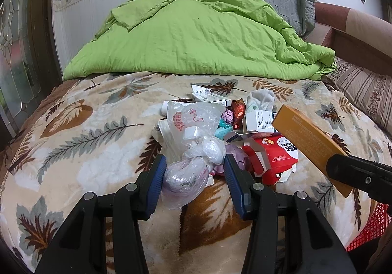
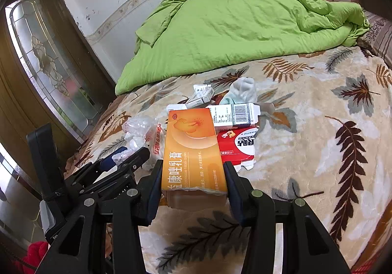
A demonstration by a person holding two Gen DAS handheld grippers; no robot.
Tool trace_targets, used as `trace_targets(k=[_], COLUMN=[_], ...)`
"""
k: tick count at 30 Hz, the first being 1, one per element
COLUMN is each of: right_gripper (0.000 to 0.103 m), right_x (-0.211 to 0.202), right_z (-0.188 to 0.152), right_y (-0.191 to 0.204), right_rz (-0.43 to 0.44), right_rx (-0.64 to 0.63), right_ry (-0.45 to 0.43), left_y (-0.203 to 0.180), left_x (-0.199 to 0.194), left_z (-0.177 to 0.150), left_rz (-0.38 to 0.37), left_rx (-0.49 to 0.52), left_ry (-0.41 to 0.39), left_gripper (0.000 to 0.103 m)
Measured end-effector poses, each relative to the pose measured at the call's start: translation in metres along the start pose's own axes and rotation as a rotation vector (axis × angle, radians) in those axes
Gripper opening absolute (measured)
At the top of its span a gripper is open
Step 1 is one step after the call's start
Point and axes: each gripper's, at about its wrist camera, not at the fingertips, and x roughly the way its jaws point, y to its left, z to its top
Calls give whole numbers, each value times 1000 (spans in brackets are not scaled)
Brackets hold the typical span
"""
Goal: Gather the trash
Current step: 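Lift the orange box with the right tool while the left tool holds the plastic bag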
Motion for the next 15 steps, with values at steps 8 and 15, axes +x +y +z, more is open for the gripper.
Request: trace_targets(k=[8,15], right_gripper=[51,52], right_x=[1,2], right_z=[0,0], right_y=[1,1], right_rz=[1,2], right_rx=[0,1], right_ry=[3,4], left_y=[-1,-2], left_x=[0,0], left_z=[0,-1], left_rz=[0,3], left_rx=[1,3], left_ry=[0,-1], left_gripper=[47,47])
